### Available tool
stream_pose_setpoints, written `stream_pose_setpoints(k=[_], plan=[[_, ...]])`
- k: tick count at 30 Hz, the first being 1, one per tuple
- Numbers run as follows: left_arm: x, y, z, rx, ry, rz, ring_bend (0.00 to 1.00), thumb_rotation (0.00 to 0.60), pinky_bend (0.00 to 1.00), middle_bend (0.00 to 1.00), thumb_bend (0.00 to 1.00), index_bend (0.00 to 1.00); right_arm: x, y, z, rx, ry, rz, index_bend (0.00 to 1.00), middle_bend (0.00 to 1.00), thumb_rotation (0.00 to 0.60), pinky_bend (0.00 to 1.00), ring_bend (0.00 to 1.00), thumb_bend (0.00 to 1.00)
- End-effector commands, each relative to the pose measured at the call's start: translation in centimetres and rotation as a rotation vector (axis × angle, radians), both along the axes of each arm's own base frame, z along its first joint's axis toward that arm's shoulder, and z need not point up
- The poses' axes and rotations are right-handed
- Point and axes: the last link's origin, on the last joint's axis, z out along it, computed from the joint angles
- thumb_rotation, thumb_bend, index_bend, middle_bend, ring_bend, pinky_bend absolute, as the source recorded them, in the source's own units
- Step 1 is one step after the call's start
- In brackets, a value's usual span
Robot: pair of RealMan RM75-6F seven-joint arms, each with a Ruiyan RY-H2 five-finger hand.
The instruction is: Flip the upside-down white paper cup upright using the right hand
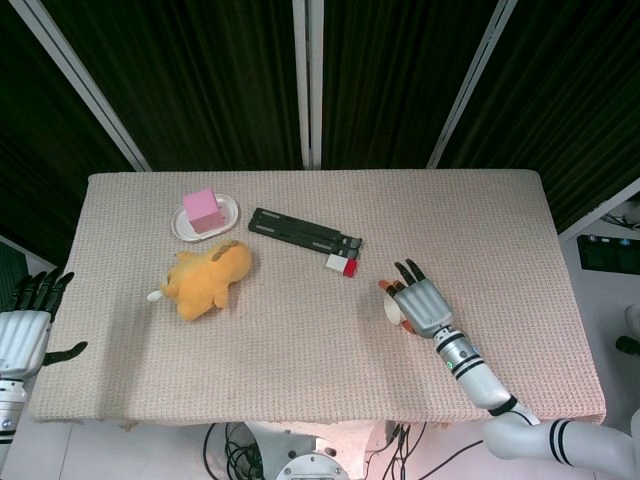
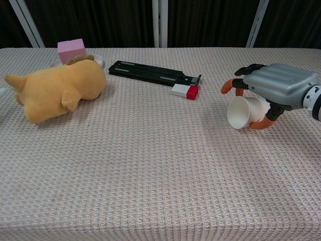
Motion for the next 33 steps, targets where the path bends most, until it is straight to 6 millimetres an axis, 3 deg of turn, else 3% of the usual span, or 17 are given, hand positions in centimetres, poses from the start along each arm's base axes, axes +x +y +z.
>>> stream_pose_setpoints(k=[1, 4, 10, 15, 18, 23, 33], plan=[[0.0, 0.0, 0.0, -0.001, -0.001, 0.001, 0.0, 0.6, 0.0, 0.0, 0.06, 0.04, 0.1, 0.0, 0.0, -0.009, -0.017, 0.014, 0.28, 0.43, 0.6, 0.0, 0.0, 0.18], [0.0, 0.0, 0.0, -0.001, -0.003, -0.001, 0.0, 0.6, 0.0, 0.0, 0.06, 0.04, 0.5, 0.1, 0.6, -0.012, -0.095, 0.007, 0.28, 0.44, 0.6, 0.0, 0.0, 0.18], [-0.1, 0.0, 0.0, -0.004, 0.001, 0.001, 0.0, 0.6, 0.0, 0.0, 0.06, 0.04, 1.6, 0.4, 2.0, 0.039, -0.534, -0.077, 0.29, 0.44, 0.6, 0.0, 0.0, 0.18], [0.1, 0.1, -0.1, -0.002, 0.008, -0.015, 0.0, 0.6, 0.0, 0.0, 0.06, 0.04, 0.3, 0.6, 1.2, 0.089, -0.934, -0.198, 0.29, 0.44, 0.6, 0.0, 0.0, 0.18], [0.0, 0.1, -0.1, 0.001, 0.01, -0.018, 0.0, 0.6, 0.0, 0.0, 0.06, 0.04, -1.1, 0.7, 0.1, 0.132, -1.083, -0.289, 0.29, 0.43, 0.6, 0.0, 0.0, 0.18], [-0.1, 0.1, -0.2, 0.001, 0.009, -0.018, 0.0, 0.6, 0.0, 0.0, 0.06, 0.04, -3.0, 0.6, -1.0, 0.145, -1.125, -0.303, 0.29, 0.43, 0.6, 0.0, 0.0, 0.17], [-0.2, 0.2, -0.2, 0.006, 0.009, -0.021, 0.0, 0.6, 0.0, 0.0, 0.06, 0.04, -4.8, 0.3, -2.6, 0.176, -1.104, -0.335, 0.29, 0.41, 0.6, 0.0, 0.0, 0.12]])
